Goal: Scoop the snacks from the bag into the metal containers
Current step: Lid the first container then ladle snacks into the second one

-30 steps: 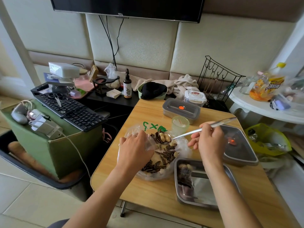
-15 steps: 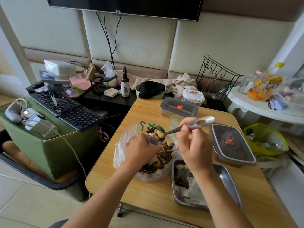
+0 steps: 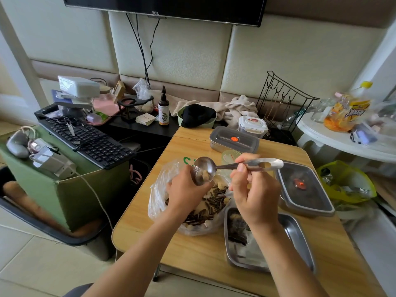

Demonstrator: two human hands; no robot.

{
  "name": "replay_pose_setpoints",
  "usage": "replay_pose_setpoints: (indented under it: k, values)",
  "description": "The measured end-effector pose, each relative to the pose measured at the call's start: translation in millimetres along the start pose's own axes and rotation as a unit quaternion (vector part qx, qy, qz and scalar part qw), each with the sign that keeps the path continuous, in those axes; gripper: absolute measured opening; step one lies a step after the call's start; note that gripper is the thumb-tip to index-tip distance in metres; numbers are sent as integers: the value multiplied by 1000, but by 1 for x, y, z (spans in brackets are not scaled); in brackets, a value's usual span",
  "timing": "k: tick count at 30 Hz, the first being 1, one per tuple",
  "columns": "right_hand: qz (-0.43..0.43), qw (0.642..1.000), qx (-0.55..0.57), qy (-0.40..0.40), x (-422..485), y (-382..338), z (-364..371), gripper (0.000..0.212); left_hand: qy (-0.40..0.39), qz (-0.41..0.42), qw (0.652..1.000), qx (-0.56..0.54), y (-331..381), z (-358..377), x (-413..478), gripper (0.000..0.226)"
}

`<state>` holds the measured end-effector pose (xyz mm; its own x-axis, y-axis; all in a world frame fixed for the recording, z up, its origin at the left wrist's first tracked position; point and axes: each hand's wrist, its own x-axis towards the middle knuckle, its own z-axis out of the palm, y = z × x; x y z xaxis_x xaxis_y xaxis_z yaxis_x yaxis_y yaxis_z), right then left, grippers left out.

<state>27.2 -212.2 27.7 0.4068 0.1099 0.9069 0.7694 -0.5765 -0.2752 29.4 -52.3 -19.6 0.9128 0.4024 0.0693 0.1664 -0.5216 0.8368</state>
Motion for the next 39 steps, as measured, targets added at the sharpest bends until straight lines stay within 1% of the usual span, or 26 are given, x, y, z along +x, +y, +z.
replay_pose_setpoints:
  k: [3,6,10,14,17,21,23,24,25,26,28,30,32,36,39]
  values:
    - [-11,1000,-15,14,0,0,0,33,-1,2,1000,-8,2,0,-1,43]
    - [-30,999,-5,17,2,-2,-2,33,-2,4,1000,-9,4,0,-2,42]
    - [-42,998,38,-10,2,-4,-6,35,-10,4,1000,-17,4,0,-2,43]
    - [-47,997,63,-18,2,-5,-7,41,-19,-8,997,-73,6,-3,-6,37]
    - [-53,995,83,-30,-1,-6,-5,46,-23,-15,996,-86,7,-5,-7,37]
    - [-67,993,95,-25,0,-7,-7,44,-34,-19,993,-115,7,-7,-9,37]
    - [-77,994,82,-7,2,-5,-6,41,-36,-18,992,-116,6,-10,-9,38]
    - [-65,995,73,8,2,-4,-5,40,-35,-16,992,-118,6,-12,-9,38]
    - [-35,997,67,26,2,-1,-3,41,-34,-14,992,-122,6,-14,-9,38]
    - [14,997,65,40,2,3,-2,41,-31,-12,991,-127,5,-16,-10,38]
    - [116,990,67,47,1,13,-1,30,-20,-7,991,-132,5,-23,-11,37]
    - [171,983,59,19,1,23,0,25,-10,-3,991,-132,4,-30,-13,34]
    - [173,984,36,-28,-1,28,3,24,1,-4,991,-134,1,-37,-14,30]
    - [122,986,23,-111,-5,24,13,18,26,-18,989,-141,-3,-53,-16,28]
    - [67,988,-3,-140,-7,18,19,17,43,-8,990,-133,-6,-61,-15,30]
